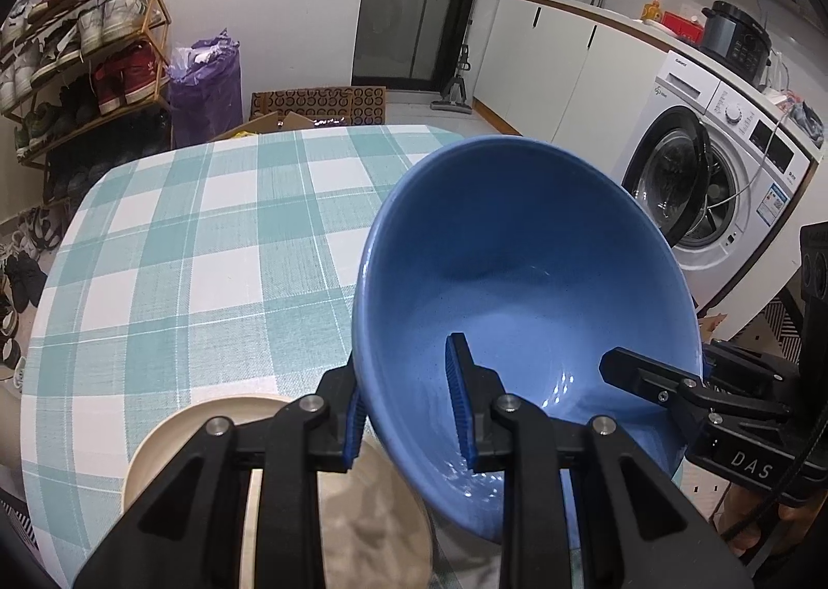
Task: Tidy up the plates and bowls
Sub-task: 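Lift and carry the stacked blue bowls with both tools over the beige plates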
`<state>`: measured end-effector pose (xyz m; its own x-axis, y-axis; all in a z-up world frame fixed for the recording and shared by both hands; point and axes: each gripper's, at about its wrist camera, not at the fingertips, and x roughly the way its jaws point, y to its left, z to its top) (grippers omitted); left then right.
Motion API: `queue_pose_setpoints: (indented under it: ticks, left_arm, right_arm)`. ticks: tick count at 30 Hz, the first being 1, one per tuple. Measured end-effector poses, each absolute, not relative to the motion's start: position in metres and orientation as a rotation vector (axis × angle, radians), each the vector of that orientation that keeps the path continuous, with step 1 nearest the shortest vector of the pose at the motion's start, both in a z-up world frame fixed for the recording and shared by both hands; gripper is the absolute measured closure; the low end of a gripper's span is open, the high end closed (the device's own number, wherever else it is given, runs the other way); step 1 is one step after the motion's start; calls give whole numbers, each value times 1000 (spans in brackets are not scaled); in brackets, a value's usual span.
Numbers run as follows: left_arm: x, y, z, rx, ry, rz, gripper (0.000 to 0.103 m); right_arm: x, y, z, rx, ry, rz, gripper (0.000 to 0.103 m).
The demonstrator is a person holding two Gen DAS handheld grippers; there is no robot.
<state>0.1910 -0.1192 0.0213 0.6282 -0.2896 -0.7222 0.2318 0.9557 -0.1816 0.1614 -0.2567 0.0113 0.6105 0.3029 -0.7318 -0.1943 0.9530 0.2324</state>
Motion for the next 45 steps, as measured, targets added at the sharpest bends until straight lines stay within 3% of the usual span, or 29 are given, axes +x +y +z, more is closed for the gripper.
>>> queue_pose_setpoints:
  ticks: [45]
  left_arm:
    - [124,-31,35,-99,773,-137,77]
  right_arm:
    - [122,-160,27,62,849,441,69]
